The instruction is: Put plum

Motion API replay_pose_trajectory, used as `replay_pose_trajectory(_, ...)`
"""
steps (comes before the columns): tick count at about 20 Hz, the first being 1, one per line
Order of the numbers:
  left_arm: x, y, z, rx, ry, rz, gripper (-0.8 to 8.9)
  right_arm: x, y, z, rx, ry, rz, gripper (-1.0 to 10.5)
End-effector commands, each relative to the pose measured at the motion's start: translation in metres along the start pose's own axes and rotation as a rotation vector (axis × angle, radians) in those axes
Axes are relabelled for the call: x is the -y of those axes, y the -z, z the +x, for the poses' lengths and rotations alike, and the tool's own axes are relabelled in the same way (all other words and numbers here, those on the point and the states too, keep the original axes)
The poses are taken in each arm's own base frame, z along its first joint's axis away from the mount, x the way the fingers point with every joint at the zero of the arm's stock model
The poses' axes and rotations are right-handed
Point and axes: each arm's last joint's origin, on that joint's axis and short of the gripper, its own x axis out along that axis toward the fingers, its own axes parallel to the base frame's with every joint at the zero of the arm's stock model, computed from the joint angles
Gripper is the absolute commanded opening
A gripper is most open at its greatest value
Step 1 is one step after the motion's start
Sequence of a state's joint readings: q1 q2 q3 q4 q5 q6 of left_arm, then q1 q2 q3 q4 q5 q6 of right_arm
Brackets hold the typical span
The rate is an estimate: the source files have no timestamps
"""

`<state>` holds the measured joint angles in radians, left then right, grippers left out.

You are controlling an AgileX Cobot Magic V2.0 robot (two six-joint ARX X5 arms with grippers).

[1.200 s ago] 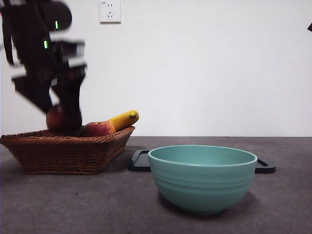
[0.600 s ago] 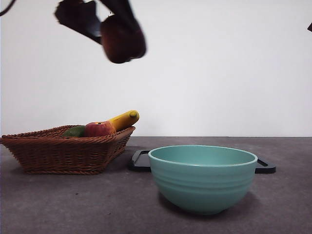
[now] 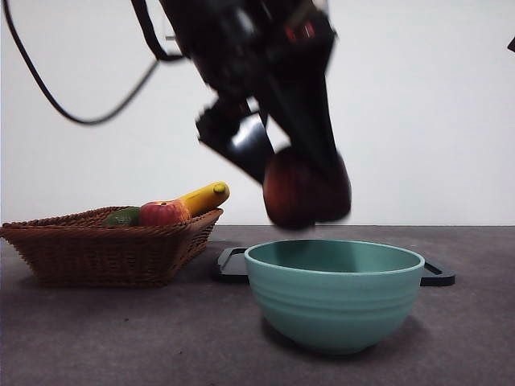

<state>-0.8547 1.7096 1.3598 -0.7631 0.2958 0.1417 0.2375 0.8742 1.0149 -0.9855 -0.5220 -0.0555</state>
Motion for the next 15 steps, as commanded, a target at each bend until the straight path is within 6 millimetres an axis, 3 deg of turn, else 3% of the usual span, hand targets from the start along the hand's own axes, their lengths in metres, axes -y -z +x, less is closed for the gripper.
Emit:
replay_pose_trajectory(1,0.003,-0.005,0.023,-0.036,-0.02,0.046,2.44,-0.002,-0.005,-0.002,0.017,-0.003,-0.017,4.3)
replay_pose_trajectory(8,0.006,-0.004,0.064,-0.101,-0.052,0.081,2.44,-0.002,-0.005,-0.002,0.016,-0.003,-0.017,4.3)
replay_pose_trajectory(13,0.008,-0.005,0.07,-0.104,-0.065,0.11,2.5,-0.002,-0.005,-0.002,0.017,-0.003,-0.017,4.3)
replay_pose_trajectory(15,0.009,-0.004,0.071,-0.11,-0.063,0.11,3.24,-0.002,-0.005,-0.002,0.016,-0.003,-0.017,4.3)
